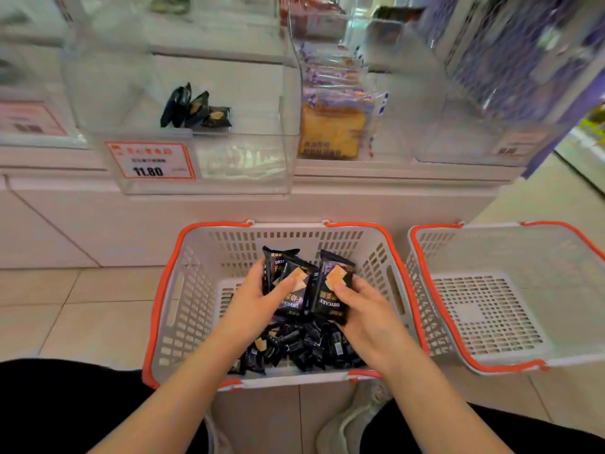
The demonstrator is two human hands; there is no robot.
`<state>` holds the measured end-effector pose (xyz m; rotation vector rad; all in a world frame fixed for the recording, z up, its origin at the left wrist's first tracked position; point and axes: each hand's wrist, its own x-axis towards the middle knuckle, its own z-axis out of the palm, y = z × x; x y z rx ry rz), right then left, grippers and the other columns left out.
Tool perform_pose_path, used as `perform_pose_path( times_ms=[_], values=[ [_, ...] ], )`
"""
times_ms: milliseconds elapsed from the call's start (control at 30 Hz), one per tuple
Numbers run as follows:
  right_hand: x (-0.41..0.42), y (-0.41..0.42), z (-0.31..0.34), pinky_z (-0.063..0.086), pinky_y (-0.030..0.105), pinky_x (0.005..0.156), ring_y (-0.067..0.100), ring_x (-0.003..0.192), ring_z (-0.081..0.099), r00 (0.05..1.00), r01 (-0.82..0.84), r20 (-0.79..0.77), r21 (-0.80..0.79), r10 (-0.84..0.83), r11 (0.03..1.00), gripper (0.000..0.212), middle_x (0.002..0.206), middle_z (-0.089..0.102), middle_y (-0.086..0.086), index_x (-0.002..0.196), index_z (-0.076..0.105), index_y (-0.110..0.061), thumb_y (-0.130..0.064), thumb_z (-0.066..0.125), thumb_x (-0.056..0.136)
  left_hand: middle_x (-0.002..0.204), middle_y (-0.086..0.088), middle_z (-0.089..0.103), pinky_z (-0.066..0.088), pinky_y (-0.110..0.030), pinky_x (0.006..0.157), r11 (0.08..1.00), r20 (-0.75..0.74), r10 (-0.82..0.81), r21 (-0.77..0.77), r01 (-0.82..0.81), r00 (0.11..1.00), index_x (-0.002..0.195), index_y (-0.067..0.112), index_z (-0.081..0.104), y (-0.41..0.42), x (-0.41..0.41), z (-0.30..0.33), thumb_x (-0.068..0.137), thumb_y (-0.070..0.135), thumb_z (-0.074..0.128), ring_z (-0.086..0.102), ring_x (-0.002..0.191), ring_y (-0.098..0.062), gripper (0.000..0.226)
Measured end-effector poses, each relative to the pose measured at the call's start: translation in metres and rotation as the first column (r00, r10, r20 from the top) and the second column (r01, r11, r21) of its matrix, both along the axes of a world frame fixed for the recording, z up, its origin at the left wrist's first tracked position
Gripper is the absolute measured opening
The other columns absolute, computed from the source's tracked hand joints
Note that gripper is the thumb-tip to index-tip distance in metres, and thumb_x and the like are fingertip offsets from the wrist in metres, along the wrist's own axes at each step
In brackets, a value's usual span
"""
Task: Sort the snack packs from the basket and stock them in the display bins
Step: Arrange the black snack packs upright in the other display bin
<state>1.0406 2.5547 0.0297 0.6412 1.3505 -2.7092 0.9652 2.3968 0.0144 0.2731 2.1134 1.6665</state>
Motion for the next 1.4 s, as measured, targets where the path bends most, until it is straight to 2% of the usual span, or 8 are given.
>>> perform_pose_path(
  times_ms=[233, 367, 500, 633, 767, 900, 1033, 1400],
  values=[
    [0.004, -0.021, 0.025, 0.051, 0.035, 0.088, 0.019, 0.099, 0.066, 0.999, -0.005, 0.032, 0.275, -0.004, 0.961, 0.019, 0.103, 0.072, 0.001, 0.104, 0.064, -0.015, -0.008, 0.061, 0.087, 0.1, 0.025, 0.06, 0.041, -0.011, 0.071, 0.999, -0.059, 0.004, 0.041, -0.002, 0.998, 0.112, 0.036, 0.05, 0.0, 0.012, 0.032, 0.091, 0.044, 0.046, 0.057, 0.094, 0.008, 0.023],
    [0.005, -0.02, 0.044, 0.055, 0.036, 0.08, 0.018, 0.091, 0.067, 0.999, -0.042, -0.011, 0.31, 0.048, 0.95, 0.042, 0.091, 0.071, -0.003, 0.113, 0.053, -0.019, 0.003, 0.066, 0.08, 0.101, 0.035, 0.048, 0.031, 0.001, 0.072, 0.992, -0.165, -0.122, -0.056, 0.114, 0.979, 0.109, 0.049, 0.038, -0.003, 0.012, 0.055, 0.095, 0.043, 0.037, 0.044, 0.092, 0.017, 0.016],
    [0.005, -0.016, 0.065, 0.054, 0.022, 0.069, 0.009, 0.086, 0.068, 0.988, -0.117, -0.023, 0.539, 0.153, 0.834, 0.051, 0.093, 0.072, -0.01, 0.107, 0.059, -0.035, 0.0, 0.074, 0.073, 0.11, 0.025, 0.055, 0.038, -0.012, 0.085, 0.976, -0.283, -0.214, -0.11, 0.19, 0.935, 0.116, 0.049, 0.037, -0.005, 0.005, 0.075, 0.096, 0.034, 0.043, 0.052, 0.103, 0.006, 0.026],
    [0.0, -0.012, 0.087, 0.054, 0.02, 0.071, 0.005, 0.087, 0.069, 0.971, -0.144, -0.052, 0.651, 0.233, 0.746, 0.034, 0.092, 0.074, -0.009, 0.09, 0.07, -0.035, -0.015, 0.079, 0.064, 0.091, 0.024, 0.06, 0.038, -0.001, 0.068, 0.989, -0.394, -0.14, -0.101, 0.109, 0.908, 0.097, 0.043, 0.049, -0.008, -0.001, 0.098, 0.095, 0.028, 0.046, 0.055, 0.083, 0.016, 0.015],
    [-0.006, 0.002, 0.103, 0.051, 0.013, 0.067, 0.002, 0.088, 0.068, 0.971, 0.009, -0.187, 0.641, 0.146, 0.768, 0.037, 0.091, 0.073, -0.011, 0.089, 0.068, -0.035, -0.021, 0.084, 0.059, 0.099, 0.01, 0.065, 0.044, -0.019, 0.077, 0.971, -0.071, 0.15, 0.199, -0.133, 0.986, 0.103, 0.028, 0.057, -0.013, -0.013, 0.118, 0.096, 0.038, 0.042, 0.059, 0.093, -0.004, 0.019],
    [-0.02, 0.002, 0.11, 0.051, 0.024, 0.073, 0.011, 0.084, 0.068, 0.928, 0.294, -0.344, 0.44, -0.143, 0.848, 0.039, 0.085, 0.073, -0.003, 0.092, 0.062, -0.02, -0.023, 0.081, 0.058, 0.077, -0.002, 0.062, 0.048, -0.034, 0.076, 0.728, 0.347, 0.055, 0.628, -0.276, 0.936, 0.091, 0.012, 0.058, -0.02, -0.021, 0.139, 0.096, 0.028, 0.043, 0.061, 0.071, -0.012, 0.023],
    [-0.051, -0.025, 0.122, 0.051, 0.024, 0.074, 0.008, 0.086, 0.065, 0.884, 0.415, -0.403, 0.441, -0.237, 0.796, 0.031, 0.093, 0.068, -0.007, 0.101, 0.054, -0.026, -0.009, 0.069, 0.08, 0.093, -0.014, 0.056, 0.044, -0.034, 0.085, 0.731, 0.356, 0.001, 0.637, -0.244, 0.934, 0.097, 0.003, 0.058, -0.014, -0.023, 0.148, 0.096, 0.027, 0.037, 0.054, 0.083, -0.027, 0.032],
    [-0.102, -0.058, 0.143, 0.046, 0.013, 0.072, 0.001, 0.088, 0.064, 0.902, 0.217, -0.416, 0.664, 0.113, 0.715, 0.012, 0.093, 0.069, -0.014, 0.1, 0.061, -0.029, -0.024, 0.059, 0.09, 0.098, -0.011, 0.072, 0.053, -0.034, 0.071, 0.77, 0.277, 0.04, 0.604, -0.206, 0.96, 0.09, 0.017, 0.076, -0.018, -0.073, 0.162, 0.096, 0.039, 0.034, 0.069, 0.089, -0.02, 0.047]
  ],
)
